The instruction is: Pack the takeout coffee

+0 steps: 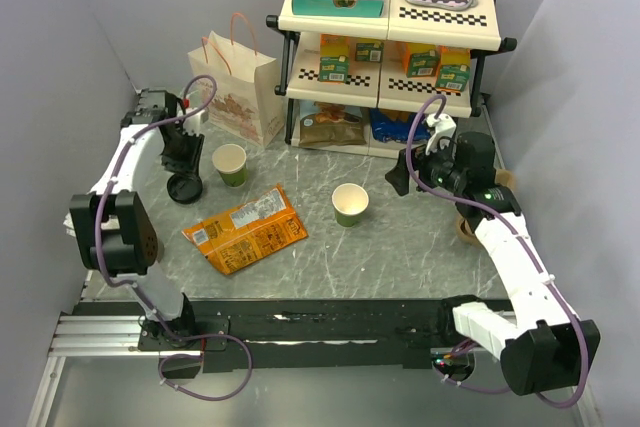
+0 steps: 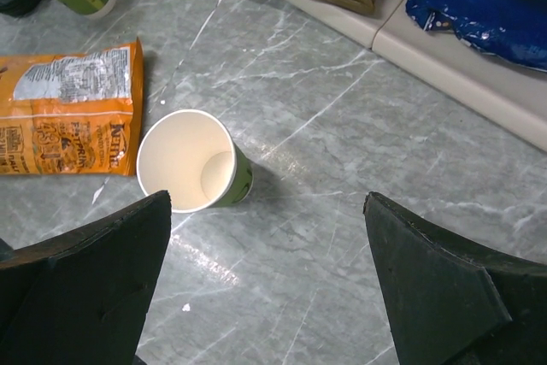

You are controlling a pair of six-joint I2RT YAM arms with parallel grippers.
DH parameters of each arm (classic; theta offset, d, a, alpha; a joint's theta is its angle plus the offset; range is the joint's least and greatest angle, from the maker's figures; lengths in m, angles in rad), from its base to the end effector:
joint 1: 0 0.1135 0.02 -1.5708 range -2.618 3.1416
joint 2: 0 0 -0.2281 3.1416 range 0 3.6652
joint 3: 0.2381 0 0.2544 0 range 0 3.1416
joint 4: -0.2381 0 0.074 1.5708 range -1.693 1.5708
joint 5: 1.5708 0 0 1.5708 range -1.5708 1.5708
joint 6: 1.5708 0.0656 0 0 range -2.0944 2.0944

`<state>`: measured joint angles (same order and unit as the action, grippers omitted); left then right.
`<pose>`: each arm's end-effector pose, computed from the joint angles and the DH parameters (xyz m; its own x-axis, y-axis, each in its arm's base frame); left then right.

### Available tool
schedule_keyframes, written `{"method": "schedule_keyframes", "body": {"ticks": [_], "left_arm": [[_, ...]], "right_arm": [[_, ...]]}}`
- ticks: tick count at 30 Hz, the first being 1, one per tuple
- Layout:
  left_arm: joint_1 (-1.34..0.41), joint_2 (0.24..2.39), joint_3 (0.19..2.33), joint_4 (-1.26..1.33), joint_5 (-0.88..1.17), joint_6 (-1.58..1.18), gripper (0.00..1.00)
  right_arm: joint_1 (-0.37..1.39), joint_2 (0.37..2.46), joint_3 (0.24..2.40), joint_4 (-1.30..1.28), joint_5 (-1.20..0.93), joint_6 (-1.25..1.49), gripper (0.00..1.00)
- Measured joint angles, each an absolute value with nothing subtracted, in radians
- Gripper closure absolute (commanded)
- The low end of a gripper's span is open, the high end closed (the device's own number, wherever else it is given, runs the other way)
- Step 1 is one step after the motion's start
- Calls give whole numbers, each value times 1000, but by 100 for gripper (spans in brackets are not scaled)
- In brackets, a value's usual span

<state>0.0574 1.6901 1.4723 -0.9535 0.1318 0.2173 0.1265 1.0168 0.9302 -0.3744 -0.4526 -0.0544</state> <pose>0.3555 0.0118 0.2171 -0.8994 0.1624 -0.4059 0.1926 0.9807 -0.0344 0.2648 0.0626 0.2867 -0.4133 -0.1018 -0.9049 -0.5252 0.8384 0.1456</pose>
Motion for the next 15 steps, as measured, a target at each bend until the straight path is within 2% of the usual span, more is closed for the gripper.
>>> {"method": "schedule_keyframes", "body": {"ticks": [15], "left_arm": [[13, 1805, 1411, -796, 38, 171, 64]], "right_arm": [[127, 1045, 936, -382, -462, -59, 0]]}}
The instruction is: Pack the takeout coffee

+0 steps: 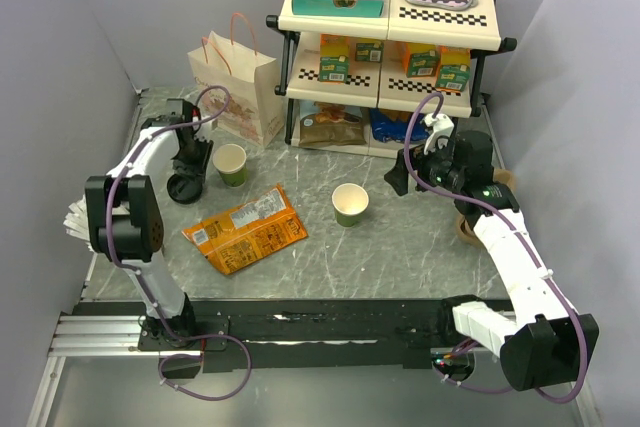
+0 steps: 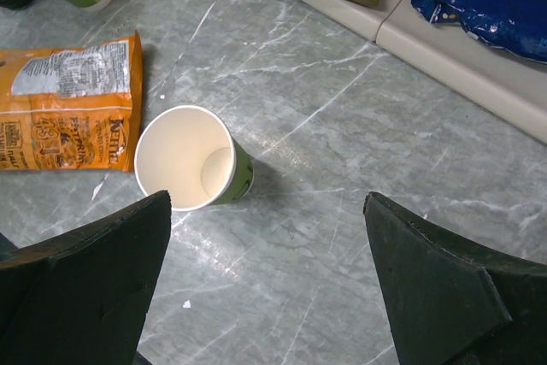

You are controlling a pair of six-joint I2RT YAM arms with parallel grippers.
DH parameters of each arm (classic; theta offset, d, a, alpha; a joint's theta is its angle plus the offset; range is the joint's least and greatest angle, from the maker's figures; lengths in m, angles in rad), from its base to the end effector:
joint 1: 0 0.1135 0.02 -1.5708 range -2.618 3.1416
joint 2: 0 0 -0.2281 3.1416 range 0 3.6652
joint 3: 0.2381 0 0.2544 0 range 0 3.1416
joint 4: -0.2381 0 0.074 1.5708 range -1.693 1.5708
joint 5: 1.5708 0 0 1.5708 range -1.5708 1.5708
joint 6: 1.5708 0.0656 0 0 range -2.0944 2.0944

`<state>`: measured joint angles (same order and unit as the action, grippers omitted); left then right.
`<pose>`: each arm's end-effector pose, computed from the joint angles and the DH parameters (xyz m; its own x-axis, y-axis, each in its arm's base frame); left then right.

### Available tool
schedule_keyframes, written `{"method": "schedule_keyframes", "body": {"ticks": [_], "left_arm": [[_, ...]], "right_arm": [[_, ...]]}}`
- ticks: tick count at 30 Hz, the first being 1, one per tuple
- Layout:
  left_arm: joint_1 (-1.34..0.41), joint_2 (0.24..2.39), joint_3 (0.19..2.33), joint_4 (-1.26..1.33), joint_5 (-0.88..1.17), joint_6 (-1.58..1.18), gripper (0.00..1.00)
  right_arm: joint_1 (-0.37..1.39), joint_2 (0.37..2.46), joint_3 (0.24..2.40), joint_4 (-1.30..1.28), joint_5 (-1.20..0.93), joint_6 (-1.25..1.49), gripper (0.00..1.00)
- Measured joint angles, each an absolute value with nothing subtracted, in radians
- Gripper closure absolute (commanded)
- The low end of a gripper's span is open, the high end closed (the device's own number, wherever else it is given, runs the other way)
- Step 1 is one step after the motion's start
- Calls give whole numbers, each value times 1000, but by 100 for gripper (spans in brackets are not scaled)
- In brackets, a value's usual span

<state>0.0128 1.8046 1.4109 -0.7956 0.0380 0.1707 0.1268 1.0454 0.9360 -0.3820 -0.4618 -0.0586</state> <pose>0.3761 0.0023 0.1664 -0.9143 0.1581 -0.3729 0.1590 0.9869 0.0285 0.2690 0.0638 0.2809 -0.4378 -0.1087 -0.8925 -0.5294 0.8335 0.1582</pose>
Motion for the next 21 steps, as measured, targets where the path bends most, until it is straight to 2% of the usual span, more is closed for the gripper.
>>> {"method": "schedule_keyframes", "body": {"ticks": [21], "left_arm": [[-31, 1896, 1411, -745, -17, 162, 75]], "right_arm": [[127, 1043, 936, -384, -460, -69, 0]]}}
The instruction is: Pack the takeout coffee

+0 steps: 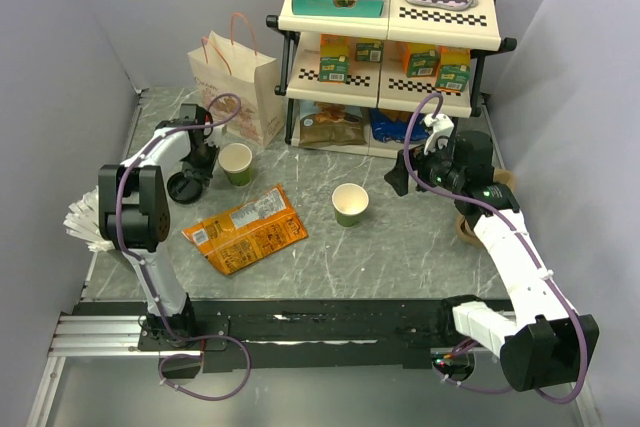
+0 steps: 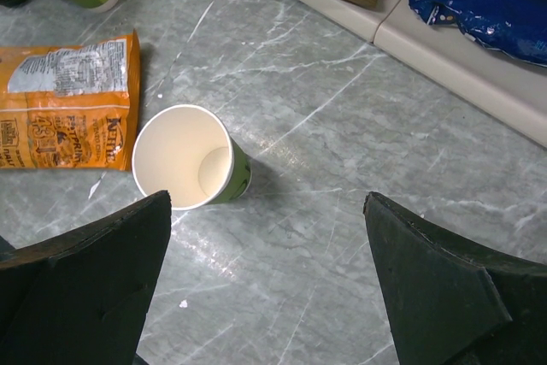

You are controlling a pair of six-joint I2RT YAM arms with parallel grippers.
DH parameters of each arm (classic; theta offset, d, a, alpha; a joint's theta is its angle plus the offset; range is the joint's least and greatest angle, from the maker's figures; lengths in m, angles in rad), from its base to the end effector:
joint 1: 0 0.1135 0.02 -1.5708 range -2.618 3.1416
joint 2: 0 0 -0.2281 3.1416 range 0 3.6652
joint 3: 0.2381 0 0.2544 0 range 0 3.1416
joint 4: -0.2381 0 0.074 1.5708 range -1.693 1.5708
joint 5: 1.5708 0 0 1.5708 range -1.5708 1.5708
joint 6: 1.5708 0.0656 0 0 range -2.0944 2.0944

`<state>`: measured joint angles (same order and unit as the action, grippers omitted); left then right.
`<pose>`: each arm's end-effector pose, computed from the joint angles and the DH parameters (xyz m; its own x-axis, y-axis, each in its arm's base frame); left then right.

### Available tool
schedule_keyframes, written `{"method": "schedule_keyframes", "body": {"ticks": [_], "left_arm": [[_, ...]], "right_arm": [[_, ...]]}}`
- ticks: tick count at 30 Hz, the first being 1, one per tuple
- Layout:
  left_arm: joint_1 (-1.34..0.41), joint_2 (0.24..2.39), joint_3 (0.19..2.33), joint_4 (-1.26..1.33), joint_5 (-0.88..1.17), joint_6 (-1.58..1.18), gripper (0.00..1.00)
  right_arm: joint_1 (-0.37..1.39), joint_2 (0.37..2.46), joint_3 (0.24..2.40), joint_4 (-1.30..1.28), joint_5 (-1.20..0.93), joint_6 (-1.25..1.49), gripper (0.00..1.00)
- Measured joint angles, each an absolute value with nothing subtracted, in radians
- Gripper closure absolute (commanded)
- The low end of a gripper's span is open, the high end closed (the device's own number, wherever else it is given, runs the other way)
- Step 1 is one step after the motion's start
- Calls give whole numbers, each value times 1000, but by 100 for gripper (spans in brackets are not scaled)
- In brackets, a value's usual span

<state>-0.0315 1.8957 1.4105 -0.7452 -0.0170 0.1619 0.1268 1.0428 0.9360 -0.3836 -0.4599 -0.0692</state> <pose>0.3859 -0.0110 0.1359 -0.9257 0.1904 -0.3269 0.1774 0.9817 0.0696 0.2685 0.0636 0.2813 -0.4314 -0.1174 -0.8945 -0.5328 0.8333 0.1476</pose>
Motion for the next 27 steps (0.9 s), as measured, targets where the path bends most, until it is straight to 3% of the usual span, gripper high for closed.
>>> {"method": "schedule_keyframes", "body": {"ticks": [11, 21, 27], "left_arm": [[-31, 1901, 1411, -746, -59, 162, 74], [-31, 1901, 1411, -747, -80, 162, 81], [-35, 1901, 1411, -749, -85, 162, 75]], "right_arm": [[127, 1042, 936, -383, -458, -69, 0], [127, 1042, 935, -383, -458, -69, 0], [127, 1039, 934, -383, -457, -69, 0]]}}
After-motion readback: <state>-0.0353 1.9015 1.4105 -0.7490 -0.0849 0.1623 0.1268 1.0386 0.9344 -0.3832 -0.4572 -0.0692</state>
